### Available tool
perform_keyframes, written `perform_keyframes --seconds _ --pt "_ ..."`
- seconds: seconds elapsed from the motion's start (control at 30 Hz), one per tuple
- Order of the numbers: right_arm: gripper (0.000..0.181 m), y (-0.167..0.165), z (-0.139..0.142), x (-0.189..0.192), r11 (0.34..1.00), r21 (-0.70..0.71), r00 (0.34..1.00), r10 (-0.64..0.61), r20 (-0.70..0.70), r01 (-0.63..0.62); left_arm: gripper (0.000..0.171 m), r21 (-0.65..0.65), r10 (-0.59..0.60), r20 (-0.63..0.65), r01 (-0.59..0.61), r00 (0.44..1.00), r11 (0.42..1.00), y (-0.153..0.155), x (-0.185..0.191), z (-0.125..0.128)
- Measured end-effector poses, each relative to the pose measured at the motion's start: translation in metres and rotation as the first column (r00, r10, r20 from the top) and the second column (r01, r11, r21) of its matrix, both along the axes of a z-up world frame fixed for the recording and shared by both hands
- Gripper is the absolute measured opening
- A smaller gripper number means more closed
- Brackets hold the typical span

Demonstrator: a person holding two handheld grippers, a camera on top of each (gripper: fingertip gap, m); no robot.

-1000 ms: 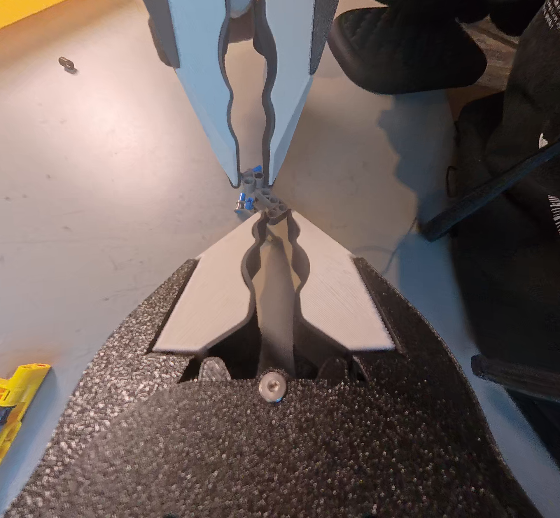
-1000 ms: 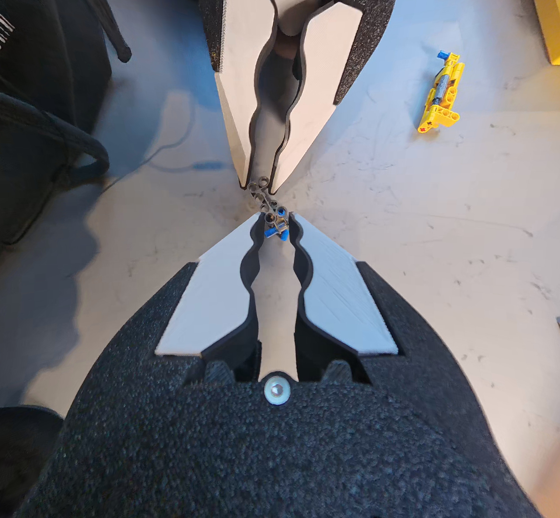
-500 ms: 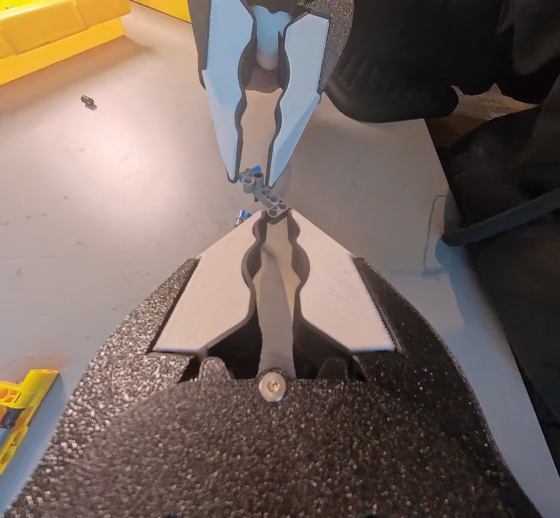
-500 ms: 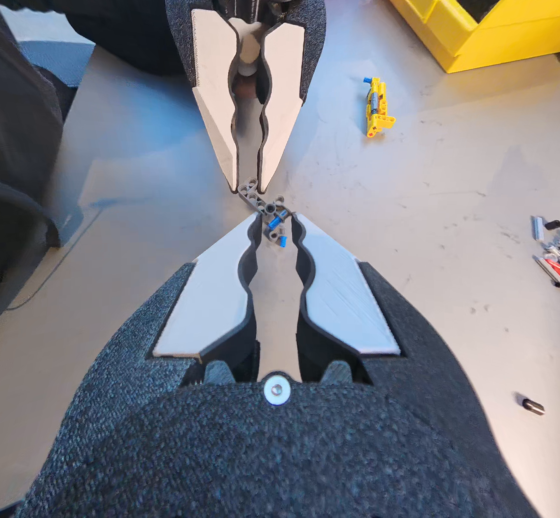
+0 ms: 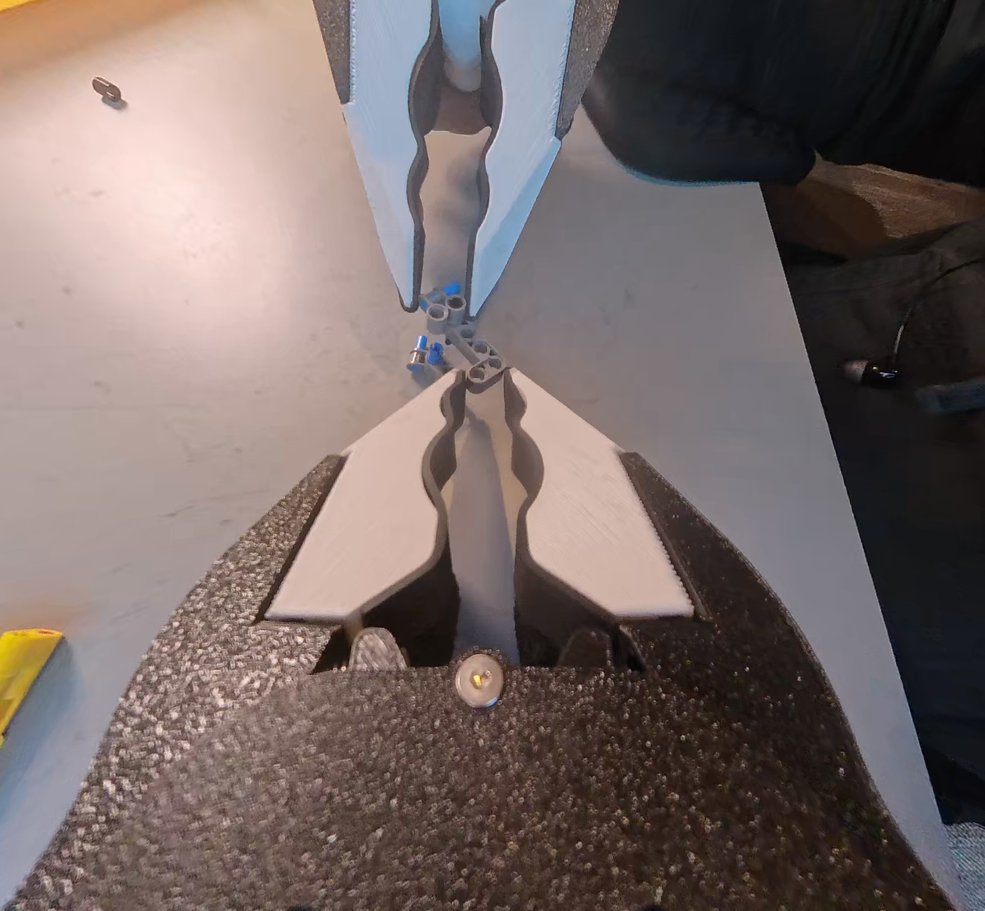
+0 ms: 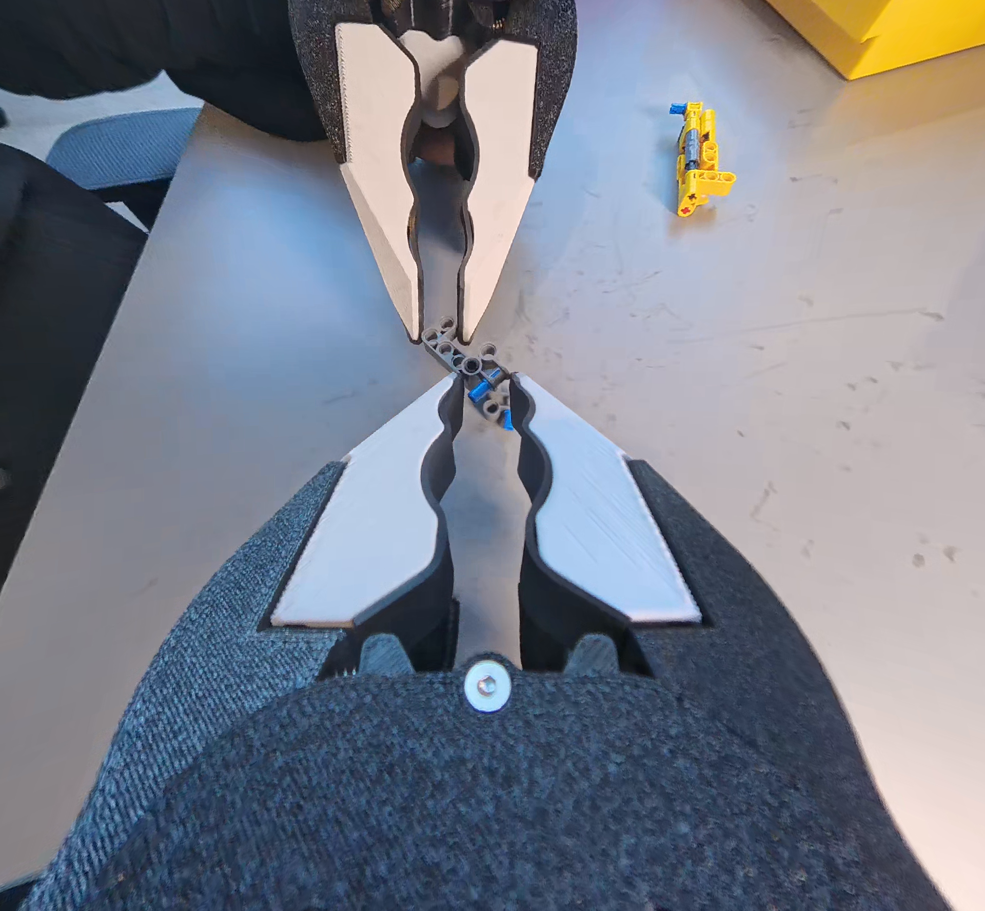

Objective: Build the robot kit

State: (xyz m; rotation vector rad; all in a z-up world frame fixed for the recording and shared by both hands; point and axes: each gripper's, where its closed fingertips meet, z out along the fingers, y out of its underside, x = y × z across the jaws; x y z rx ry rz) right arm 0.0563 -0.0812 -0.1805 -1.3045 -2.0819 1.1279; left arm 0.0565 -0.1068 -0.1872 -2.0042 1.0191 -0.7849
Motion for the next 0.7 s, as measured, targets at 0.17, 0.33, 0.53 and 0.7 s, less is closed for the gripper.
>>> perform_keyframes --seconds 0.17,0.33,0.53,0.7 --pt "0.017 0.002 0.001 -0.001 1.000 0.023 1.000 0.007 -0.001 -0.007 0.013 0.014 0.014 -0.014 -0.013 1.000 1.000 0.002 -0.002 -0.001" --pt "0.017 0.003 -0.004 -0.001 0.998 0.053 1.000 0.015 0.017 -0.016 0.013 0.012 0.015 -0.051 -0.014 0.999 1.000 0.003 -0.002 -0.006" --pt "0.017 0.003 -0.012 0.001 0.997 0.080 0.999 0.018 0.044 -0.022 0.013 0.013 0.011 -0.095 -0.010 0.995 1.000 0.002 -0.001 -0.013" --pt "0.017 0.002 -0.011 -0.001 0.995 0.096 0.999 0.024 0.035 -0.027 0.014 0.011 0.007 -0.103 -0.006 0.995 1.000 0.001 -0.002 -0.014"
